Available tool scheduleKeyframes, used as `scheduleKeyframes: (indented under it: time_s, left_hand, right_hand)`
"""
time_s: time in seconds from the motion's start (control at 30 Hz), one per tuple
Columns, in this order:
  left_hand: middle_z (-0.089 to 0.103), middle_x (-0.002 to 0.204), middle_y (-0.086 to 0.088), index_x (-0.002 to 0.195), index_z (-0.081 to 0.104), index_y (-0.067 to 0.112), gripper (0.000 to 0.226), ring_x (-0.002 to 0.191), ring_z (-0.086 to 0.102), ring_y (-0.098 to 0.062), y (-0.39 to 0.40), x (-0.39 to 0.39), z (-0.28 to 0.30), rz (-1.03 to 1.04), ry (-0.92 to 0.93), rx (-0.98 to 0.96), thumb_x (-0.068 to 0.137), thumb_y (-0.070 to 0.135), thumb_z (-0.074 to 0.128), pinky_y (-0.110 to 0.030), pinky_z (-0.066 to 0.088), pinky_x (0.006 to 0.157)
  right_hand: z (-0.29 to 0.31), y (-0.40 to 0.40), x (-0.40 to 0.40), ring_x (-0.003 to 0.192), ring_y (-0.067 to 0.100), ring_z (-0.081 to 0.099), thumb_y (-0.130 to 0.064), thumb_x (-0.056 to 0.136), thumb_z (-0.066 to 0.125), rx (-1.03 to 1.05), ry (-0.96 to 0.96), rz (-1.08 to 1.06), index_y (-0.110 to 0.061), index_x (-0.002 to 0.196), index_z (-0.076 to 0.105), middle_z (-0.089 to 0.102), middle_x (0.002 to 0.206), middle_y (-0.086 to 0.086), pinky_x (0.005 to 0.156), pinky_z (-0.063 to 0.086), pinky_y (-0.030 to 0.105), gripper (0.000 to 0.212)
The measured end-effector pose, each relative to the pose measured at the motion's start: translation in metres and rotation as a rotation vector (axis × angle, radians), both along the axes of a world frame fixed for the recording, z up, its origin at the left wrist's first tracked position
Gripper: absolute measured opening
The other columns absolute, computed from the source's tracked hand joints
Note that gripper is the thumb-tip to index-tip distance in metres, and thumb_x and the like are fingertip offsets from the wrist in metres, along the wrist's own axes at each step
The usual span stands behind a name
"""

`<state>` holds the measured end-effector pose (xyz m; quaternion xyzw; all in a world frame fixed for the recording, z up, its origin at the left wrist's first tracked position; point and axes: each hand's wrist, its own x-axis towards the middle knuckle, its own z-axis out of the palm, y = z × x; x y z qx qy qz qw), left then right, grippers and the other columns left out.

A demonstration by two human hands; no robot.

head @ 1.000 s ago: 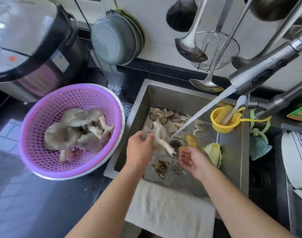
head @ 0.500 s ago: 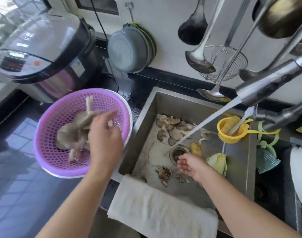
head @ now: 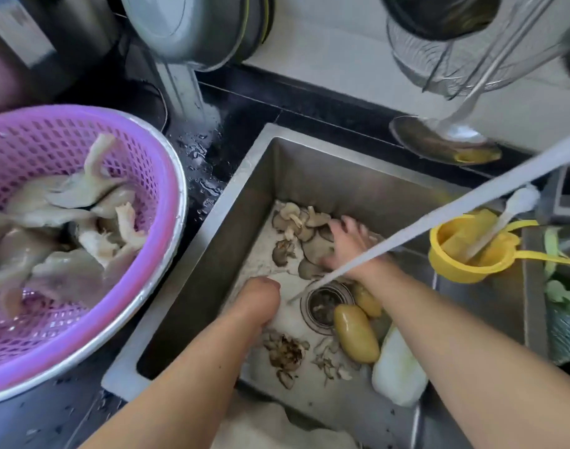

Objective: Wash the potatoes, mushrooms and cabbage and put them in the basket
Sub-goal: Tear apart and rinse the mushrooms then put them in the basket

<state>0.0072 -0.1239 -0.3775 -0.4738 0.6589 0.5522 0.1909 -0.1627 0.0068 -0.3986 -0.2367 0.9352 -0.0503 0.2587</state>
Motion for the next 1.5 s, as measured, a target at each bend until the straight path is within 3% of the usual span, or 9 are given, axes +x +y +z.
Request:
scheduleKeyframes:
  time_s: [0.17, 0.53, 0.67, 0.83, 0.9, 1.0, 1.13, 1.3, 1.5]
  left_hand:
    - [0.067, 0.133, -0.021, 0.131, 0.066, 0.002, 0.035, 0.125, 0.064, -0.038, 0.007, 0.004, -0.005, 0.020, 0.006, -0.001, 0.102, 0.002, 0.047, -0.036, 0.054, 0.096]
    - [0.071, 0.122, -0.023, 0.118, 0.068, 0.009, 0.029, 0.116, 0.067, -0.042, 0.011, 0.006, -0.012, 0.076, -0.057, -0.014, 0.100, 0.013, 0.045, -0.047, 0.056, 0.097]
    - [0.069, 0.124, -0.024, 0.103, 0.065, 0.018, 0.020, 0.119, 0.066, -0.043, 0.010, 0.006, -0.009, 0.098, -0.021, 0.006, 0.098, 0.011, 0.048, -0.049, 0.055, 0.099]
    - [0.061, 0.133, -0.012, 0.132, 0.058, 0.019, 0.039, 0.120, 0.061, -0.034, 0.000, -0.011, -0.007, -0.082, -0.030, -0.257, 0.094, 0.014, 0.055, -0.039, 0.052, 0.101]
    - [0.051, 0.140, -0.014, 0.141, 0.050, 0.019, 0.047, 0.129, 0.055, -0.037, -0.007, -0.030, -0.008, -0.219, -0.017, -0.395, 0.095, 0.017, 0.057, -0.041, 0.048, 0.106]
    - [0.041, 0.147, -0.018, 0.152, 0.031, 0.017, 0.064, 0.135, 0.048, -0.042, -0.009, -0.056, -0.016, -0.328, -0.003, -0.519, 0.099, 0.038, 0.061, -0.046, 0.045, 0.107]
    - [0.044, 0.150, -0.017, 0.149, 0.027, 0.010, 0.078, 0.134, 0.047, -0.042, -0.004, -0.072, -0.028, -0.082, -0.062, -0.524, 0.095, 0.053, 0.065, -0.046, 0.046, 0.099]
    - [0.061, 0.140, -0.016, 0.131, 0.035, 0.008, 0.051, 0.132, 0.052, -0.043, 0.006, -0.063, -0.040, 0.241, -0.069, -0.330, 0.094, 0.024, 0.066, -0.047, 0.047, 0.105]
    - [0.040, 0.154, -0.016, 0.147, 0.035, 0.009, 0.057, 0.140, 0.040, -0.039, 0.024, -0.037, -0.030, -0.105, -0.246, -0.403, 0.102, 0.033, 0.059, -0.047, 0.042, 0.109]
  right_hand:
    - [-0.027, -0.013, 0.016, 0.144, 0.045, 0.021, -0.065, 0.075, 0.076, 0.073, 0.081, 0.232, -0.035, 0.161, 0.011, 0.008, 0.162, 0.015, 0.117, 0.028, 0.052, 0.112]
    - [-0.010, -0.002, 0.031, 0.123, 0.040, 0.045, -0.012, 0.089, 0.062, 0.040, 0.167, 0.432, -0.025, 0.151, 0.035, 0.039, 0.140, 0.015, 0.100, 0.046, 0.048, 0.069]
    - [-0.009, -0.006, 0.021, 0.123, 0.038, 0.053, -0.009, 0.082, 0.068, -0.160, 0.052, -0.009, -0.029, 0.146, 0.050, 0.048, 0.136, 0.010, 0.100, 0.048, 0.040, 0.069]
    - [0.023, -0.001, 0.006, 0.092, 0.019, 0.067, -0.008, 0.088, 0.072, -0.564, -0.246, -0.550, -0.018, 0.133, 0.064, 0.069, 0.113, 0.005, 0.072, 0.051, 0.019, 0.046]
    - [0.032, 0.011, 0.005, 0.081, 0.018, 0.068, 0.000, 0.089, 0.066, -0.685, -0.399, -0.728, -0.016, 0.132, 0.063, 0.071, 0.109, 0.009, 0.062, 0.059, 0.025, 0.046]
    - [0.041, 0.032, 0.004, 0.091, 0.030, 0.071, 0.002, 0.086, 0.063, -0.883, -0.594, -0.955, -0.011, 0.130, 0.064, 0.071, 0.106, 0.014, 0.068, 0.061, 0.042, 0.046]
    - [0.059, 0.050, 0.010, 0.075, 0.026, 0.062, -0.003, 0.094, 0.056, -0.934, -0.686, -1.058, -0.007, 0.115, 0.065, 0.062, 0.086, 0.013, 0.054, 0.049, 0.032, 0.023]
    - [0.068, 0.057, 0.018, 0.069, 0.024, 0.063, -0.006, 0.100, 0.054, -0.898, -0.674, -1.063, -0.005, 0.115, 0.065, 0.064, 0.080, 0.013, 0.049, 0.049, 0.030, 0.019]
    - [0.076, 0.045, 0.023, 0.078, 0.026, 0.062, -0.003, 0.096, 0.057, -0.971, -0.699, -1.115, -0.007, 0.119, 0.063, 0.063, 0.101, 0.016, 0.051, 0.052, 0.032, 0.024]
